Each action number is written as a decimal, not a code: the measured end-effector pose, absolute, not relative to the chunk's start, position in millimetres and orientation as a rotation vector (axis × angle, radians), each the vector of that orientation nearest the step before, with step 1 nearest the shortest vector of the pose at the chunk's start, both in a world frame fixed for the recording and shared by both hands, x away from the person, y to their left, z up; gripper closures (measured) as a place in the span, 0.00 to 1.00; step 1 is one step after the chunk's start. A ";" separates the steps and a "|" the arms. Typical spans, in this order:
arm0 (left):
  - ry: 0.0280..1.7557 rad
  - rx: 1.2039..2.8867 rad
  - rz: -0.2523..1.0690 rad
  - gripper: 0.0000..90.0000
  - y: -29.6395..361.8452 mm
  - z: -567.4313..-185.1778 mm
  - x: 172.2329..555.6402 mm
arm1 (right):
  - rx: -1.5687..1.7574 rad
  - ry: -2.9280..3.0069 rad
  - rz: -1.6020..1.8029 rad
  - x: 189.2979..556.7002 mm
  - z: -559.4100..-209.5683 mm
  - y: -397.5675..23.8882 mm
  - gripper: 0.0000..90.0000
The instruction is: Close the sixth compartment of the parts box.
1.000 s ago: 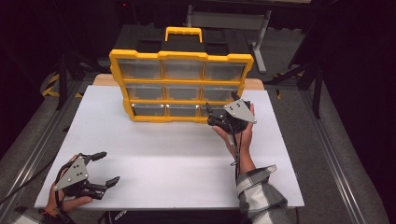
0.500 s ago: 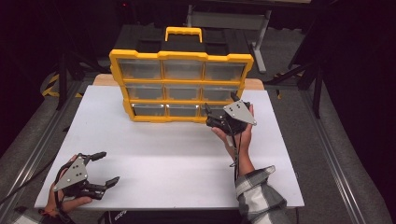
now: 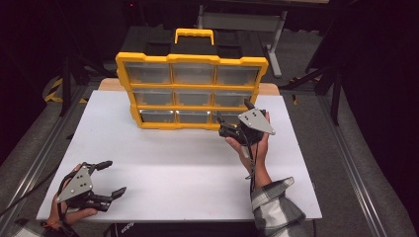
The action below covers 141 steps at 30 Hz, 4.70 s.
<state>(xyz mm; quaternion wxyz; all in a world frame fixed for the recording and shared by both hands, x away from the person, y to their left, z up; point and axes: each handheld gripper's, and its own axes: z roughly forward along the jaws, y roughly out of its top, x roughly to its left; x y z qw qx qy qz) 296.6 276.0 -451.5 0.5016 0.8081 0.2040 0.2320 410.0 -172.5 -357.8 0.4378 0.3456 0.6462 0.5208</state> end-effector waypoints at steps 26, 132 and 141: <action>0.487 1.949 0.561 0.10 276.0 -451.0 296.0 | 0.792 1.670 1.276 390.0 -356.9 -175.2 0.10; 0.476 1.960 0.557 0.10 271.9 -451.3 295.6 | 0.614 1.901 1.194 321.5 -404.3 -217.2 0.10; 0.477 1.954 0.555 0.10 272.2 -451.3 295.6 | 0.628 1.910 1.187 318.3 -415.7 -223.8 0.10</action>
